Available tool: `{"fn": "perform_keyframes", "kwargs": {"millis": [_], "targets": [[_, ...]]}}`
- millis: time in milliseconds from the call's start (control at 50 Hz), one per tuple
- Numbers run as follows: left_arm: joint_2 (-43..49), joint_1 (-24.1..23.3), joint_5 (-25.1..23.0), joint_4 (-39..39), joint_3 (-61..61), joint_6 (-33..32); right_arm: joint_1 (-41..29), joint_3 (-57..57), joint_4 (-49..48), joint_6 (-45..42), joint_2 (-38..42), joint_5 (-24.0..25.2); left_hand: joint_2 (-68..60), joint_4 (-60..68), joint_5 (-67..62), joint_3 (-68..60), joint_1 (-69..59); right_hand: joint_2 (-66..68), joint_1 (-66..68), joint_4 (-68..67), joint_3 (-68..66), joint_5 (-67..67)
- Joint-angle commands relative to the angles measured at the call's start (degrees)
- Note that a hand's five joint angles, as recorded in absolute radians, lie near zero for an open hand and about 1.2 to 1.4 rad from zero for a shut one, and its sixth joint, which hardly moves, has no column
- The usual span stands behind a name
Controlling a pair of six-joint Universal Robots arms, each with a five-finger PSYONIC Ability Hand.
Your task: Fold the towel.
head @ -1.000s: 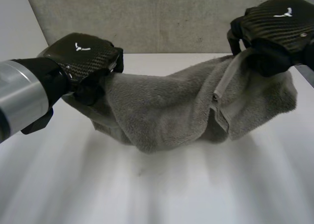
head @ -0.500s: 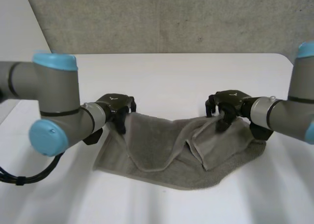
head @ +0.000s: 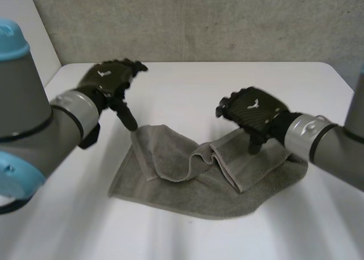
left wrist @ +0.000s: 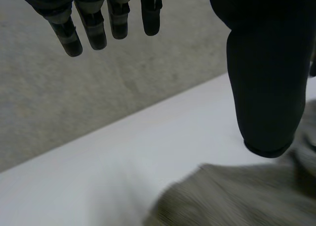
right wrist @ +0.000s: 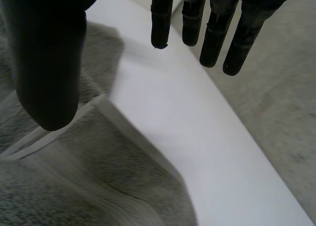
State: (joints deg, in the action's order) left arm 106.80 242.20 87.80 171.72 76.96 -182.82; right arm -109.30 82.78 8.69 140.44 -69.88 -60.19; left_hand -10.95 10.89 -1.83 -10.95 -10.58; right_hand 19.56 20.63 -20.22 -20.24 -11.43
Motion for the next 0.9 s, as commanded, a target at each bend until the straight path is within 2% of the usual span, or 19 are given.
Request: {"fn": "perform_keyframes", "kwargs": {"millis": [20, 160, 200, 280, 320, 340, 360, 380, 420, 440, 460, 560, 660, 700, 720, 760, 780, 820, 900], "targets": [[-0.11, -3.49, 0.18, 0.46, 7.49, -0.16, -4.77, -1.47, -0.42, -4.02, 5.71, -1.41, -2.79, 2.85, -1.92, -2.80, -3.17, 2.13, 1.06, -1.47, -1.45, -0.26], [1.73, -5.16, 0.62, 4.58, 14.00, 0.80, -6.80, -4.64, -2.62, -8.34, 11.44, -5.55, -4.13, 4.19, -3.26, -4.14, -4.50, 4.32, 3.25, -3.66, -3.63, -2.45], [2.61, -5.42, 0.71, 6.07, 14.79, 1.24, -7.59, -5.78, -3.23, -11.31, 13.80, -8.35, -4.80, 4.87, -3.93, -4.81, -5.18, 7.84, 6.77, -7.18, -7.15, -5.97], [4.47, -5.78, 0.80, 8.90, 15.68, 3.00, -7.94, -6.58, -4.20, -14.05, 15.65, -10.21, -6.83, 6.89, -5.96, -6.84, -7.20, 11.72, 10.65, -11.06, -11.04, -9.85], [6.39, -6.48, 0.71, 10.47, 15.68, 5.27, -7.94, -6.58, -5.95, -15.63, 16.09, -11.26, -9.35, 9.41, -8.47, -9.35, -9.72, 23.93, 22.86, -23.27, -23.24, -22.06], [6.40, -6.48, 0.71, 10.48, 15.68, 5.29, -7.94, -6.58, -5.96, -15.63, 16.09, -11.26, -9.35, 9.42, -8.48, -9.36, -9.73, 24.00, 22.93, -23.34, -23.31, -22.13], [7.44, -6.74, 0.62, 11.09, 15.59, 6.42, -7.94, -6.49, -7.09, -15.72, 16.09, -11.61, -9.85, 9.92, -8.98, -9.86, -10.23, 32.49, 31.42, -31.84, -31.81, -30.62], [8.32, -7.01, 0.62, 11.70, 15.33, 7.21, -7.94, -6.49, -7.10, -15.72, 16.09, -11.61, -10.36, 10.42, -9.48, -10.37, -10.73, 32.58, 31.51, -31.92, -31.89, -30.71], [9.55, -7.44, 0.62, 12.41, 14.98, 7.74, -7.94, -6.22, -8.77, -15.20, 15.48, -11.79, -10.53, 10.59, -9.66, -10.54, -10.90, 50.66, 49.59, -50.00, -49.97, -48.79], [9.56, -7.45, 0.62, 12.41, 14.98, 7.75, -7.94, -6.22, -8.77, -15.19, 15.48, -11.79, -10.53, 10.59, -9.66, -10.54, -10.91, 50.75, 49.68, -50.09, -50.06, -48.87], [10.61, -7.97, 0.62, 13.28, 14.63, 7.83, -7.68, -6.14, -8.95, -15.11, 15.31, -11.79, -10.70, 10.76, -9.82, -10.71, -11.07, 58.91, 57.84, -58.25, -58.22, -57.03], [14.13, -9.21, 0.71, 16.63, 12.25, 7.48, -7.15, -6.40, -9.21, -14.76, 14.43, -12.49, -15.24, 15.30, -14.37, -15.25, -15.62, 60.44, 59.37, -59.78, -59.76, -58.57], [19.92, -9.38, 1.84, 18.65, 6.73, 7.04, -7.06, -8.51, -10.36, -12.12, 11.96, -17.85, -30.52, 30.58, -29.64, -30.53, -30.89, 60.44, 59.37, -59.78, -59.76, -58.57], [21.33, -9.38, 3.07, 18.74, 4.71, 6.96, -6.28, -10.52, -13.06, -7.05, 9.25, -21.53, -35.04, 35.11, -34.17, -35.05, -35.42, 60.44, 59.37, -59.78, -59.76, -58.57], [21.34, -9.38, 3.08, 18.74, 4.69, 6.96, -6.27, -10.53, -13.08, -7.02, 9.24, -21.55, -35.09, 35.15, -34.22, -35.10, -35.46, 60.44, 59.37, -59.78, -59.76, -58.57], [23.00, -9.38, 5.71, 18.83, 0.58, 6.08, -3.48, -12.10, -16.66, -1.16, 5.74, -23.73, -52.33, 52.39, -51.45, -52.34, -52.70, 60.44, 59.37, -59.78, -59.76, -58.57], [23.01, -9.38, 5.72, 18.83, 0.56, 6.08, -3.46, -12.11, -16.68, -1.13, 5.72, -23.74, -52.41, 52.48, -51.54, -52.42, -52.79, 60.44, 59.37, -59.78, -59.76, -58.57], [23.63, -9.12, 7.38, 18.92, -3.72, 3.19, -0.31, -13.86, -21.40, 4.73, 2.57, -25.58, -68.48, 68.55, -67.61, -68.49, -68.86, 60.44, 59.37, -59.78, -59.76, -58.57], [23.63, -8.68, 8.09, 19.44, -9.02, -1.31, 1.80, -16.23, -25.63, 8.87, 1.16, -27.95, -69.05, 69.11, -68.17, -69.05, -69.42, 60.44, 59.37, -59.78, -59.76, -58.57]]}}
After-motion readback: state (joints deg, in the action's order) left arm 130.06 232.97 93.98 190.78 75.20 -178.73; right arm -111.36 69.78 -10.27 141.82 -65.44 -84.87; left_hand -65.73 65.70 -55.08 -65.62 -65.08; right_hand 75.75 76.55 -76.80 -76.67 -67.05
